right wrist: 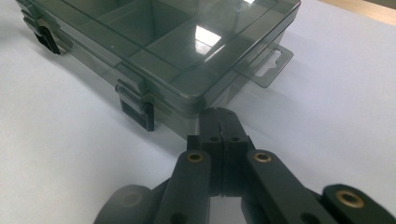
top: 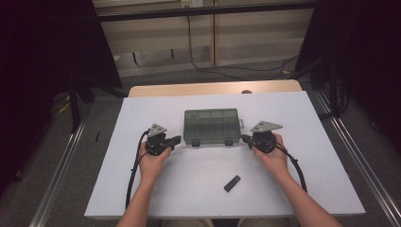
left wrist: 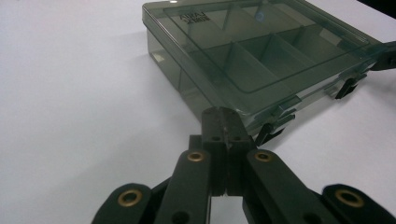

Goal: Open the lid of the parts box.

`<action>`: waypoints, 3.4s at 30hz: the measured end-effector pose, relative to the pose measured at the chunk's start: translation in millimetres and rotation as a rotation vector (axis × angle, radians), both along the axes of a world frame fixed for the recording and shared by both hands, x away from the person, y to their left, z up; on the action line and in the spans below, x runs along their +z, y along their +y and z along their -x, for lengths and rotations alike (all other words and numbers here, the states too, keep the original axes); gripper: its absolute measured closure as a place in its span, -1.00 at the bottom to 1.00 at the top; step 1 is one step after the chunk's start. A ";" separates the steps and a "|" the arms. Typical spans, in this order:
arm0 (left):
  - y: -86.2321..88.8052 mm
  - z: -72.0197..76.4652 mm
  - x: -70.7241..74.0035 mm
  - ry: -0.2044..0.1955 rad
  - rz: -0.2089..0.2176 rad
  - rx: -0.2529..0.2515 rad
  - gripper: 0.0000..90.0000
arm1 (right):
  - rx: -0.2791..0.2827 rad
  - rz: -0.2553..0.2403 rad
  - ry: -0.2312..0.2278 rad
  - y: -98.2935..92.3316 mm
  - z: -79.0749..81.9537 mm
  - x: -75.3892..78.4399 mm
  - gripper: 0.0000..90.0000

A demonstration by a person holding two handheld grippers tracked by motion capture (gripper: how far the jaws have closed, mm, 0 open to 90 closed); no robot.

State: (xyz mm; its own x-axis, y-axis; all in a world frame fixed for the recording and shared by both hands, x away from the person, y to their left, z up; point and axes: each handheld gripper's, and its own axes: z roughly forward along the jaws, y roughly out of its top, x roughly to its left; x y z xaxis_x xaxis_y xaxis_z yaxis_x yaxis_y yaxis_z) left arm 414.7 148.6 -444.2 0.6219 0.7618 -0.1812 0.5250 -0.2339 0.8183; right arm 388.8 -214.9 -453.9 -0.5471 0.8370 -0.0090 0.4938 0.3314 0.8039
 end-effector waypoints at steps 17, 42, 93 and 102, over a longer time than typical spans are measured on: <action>-5.6 -0.5 -4.9 0.022 -0.020 -0.019 1.00 | 0.006 -0.007 0.002 -0.5 0.7 -0.5 1.00; -7.2 -0.9 -5.9 0.020 -0.025 -0.003 1.00 | 0.023 -0.033 0.012 -2.5 1.8 0.6 1.00; -7.1 -2.5 -6.2 0.013 -0.023 0.009 0.99 | 0.026 -0.133 -0.065 -2.3 5.0 12.7 1.00; -7.2 -2.2 -4.9 0.009 -0.012 0.009 0.99 | 0.023 -0.145 -0.084 4.4 0.0 15.7 1.00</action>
